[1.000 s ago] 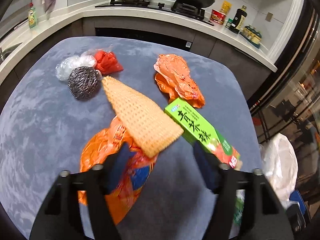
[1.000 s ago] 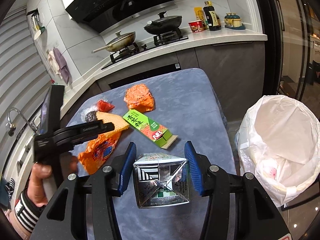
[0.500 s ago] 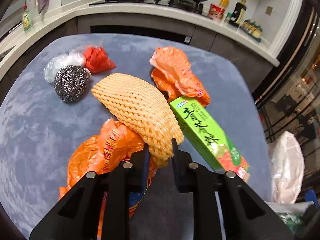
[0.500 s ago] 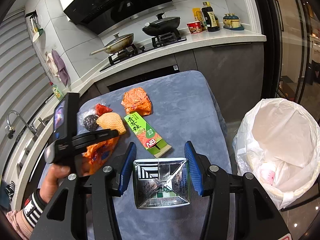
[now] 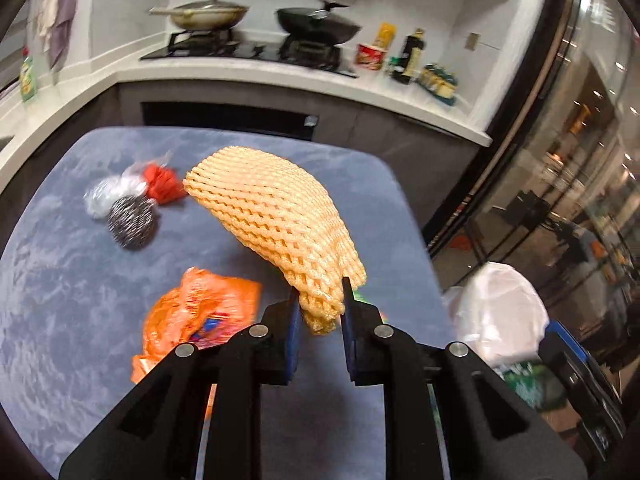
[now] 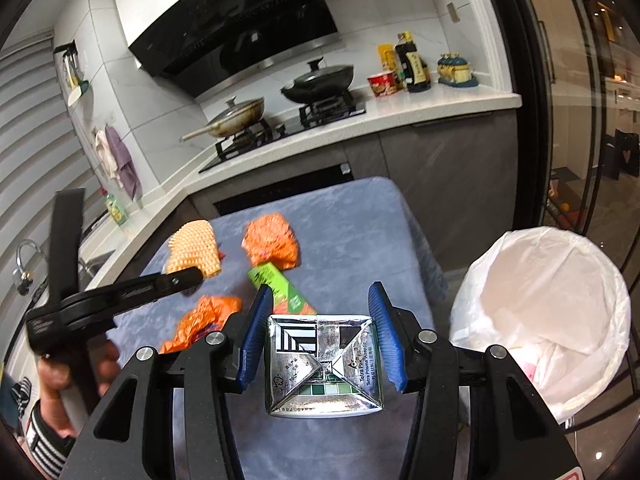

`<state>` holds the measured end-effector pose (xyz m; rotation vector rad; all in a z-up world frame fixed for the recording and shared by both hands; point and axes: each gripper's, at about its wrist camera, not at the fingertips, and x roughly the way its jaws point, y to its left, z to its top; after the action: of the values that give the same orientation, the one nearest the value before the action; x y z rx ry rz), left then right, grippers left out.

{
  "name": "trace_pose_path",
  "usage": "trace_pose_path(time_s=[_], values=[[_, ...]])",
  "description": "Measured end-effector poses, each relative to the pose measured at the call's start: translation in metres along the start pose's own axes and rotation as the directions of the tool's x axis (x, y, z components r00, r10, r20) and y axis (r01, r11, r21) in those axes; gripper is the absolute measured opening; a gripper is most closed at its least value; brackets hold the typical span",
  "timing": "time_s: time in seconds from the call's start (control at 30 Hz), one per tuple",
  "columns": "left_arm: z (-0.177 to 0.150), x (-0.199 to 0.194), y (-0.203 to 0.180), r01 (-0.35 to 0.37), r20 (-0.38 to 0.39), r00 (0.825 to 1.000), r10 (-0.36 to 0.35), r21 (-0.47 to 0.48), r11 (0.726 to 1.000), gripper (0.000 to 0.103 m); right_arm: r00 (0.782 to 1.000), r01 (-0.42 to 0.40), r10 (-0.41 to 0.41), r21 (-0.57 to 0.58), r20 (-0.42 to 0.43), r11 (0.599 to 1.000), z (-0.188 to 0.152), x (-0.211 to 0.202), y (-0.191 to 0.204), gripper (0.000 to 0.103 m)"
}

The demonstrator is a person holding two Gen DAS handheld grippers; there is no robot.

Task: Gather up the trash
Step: 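Lift and carry the milk carton and foam net over the bin with both tools, then open both tools to drop the carton and foam net into the bin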

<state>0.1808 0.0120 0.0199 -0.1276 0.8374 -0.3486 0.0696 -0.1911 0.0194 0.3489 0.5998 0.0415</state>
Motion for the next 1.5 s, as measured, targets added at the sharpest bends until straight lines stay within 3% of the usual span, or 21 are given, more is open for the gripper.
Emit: trace_pose_path(time_s=[0.17, 0.4, 0.77, 1.13, 1.5], values=[[0.000, -0.007, -0.036, 0.057, 0.002, 0.998, -0.057, 0.071, 0.996, 0.017, 0.997, 0.047, -0.048, 0.020, 0.056, 0.999, 0.013, -0.015, -0.021, 0.048], [-0.006, -0.001, -0.088, 0.127, -0.021, 0.992, -0.125, 0.156, 0.980, 0.017, 0.975, 0.174, -0.188, 0.120, 0.120, 0.977, 0.028, -0.035, -0.081, 0.048], [-0.030, 0.023, -0.151, 0.210, -0.102, 0.977, -0.190, 0.258, 0.943, 0.017, 0.934, 0.326, -0.350, 0.235, 0.068, 0.916, 0.017, -0.030, -0.160, 0.048], [-0.056, 0.047, -0.198, 0.274, -0.191, 0.956, -0.222, 0.319, 0.907, 0.017, 0.924, 0.369, -0.383, 0.280, -0.002, 0.886, -0.005, -0.021, -0.193, 0.048], [-0.077, 0.070, -0.242, 0.339, -0.273, 0.930, -0.248, 0.371, 0.864, 0.018, 0.912, 0.387, -0.411, 0.307, 0.013, 0.869, -0.010, -0.044, -0.202, 0.052]])
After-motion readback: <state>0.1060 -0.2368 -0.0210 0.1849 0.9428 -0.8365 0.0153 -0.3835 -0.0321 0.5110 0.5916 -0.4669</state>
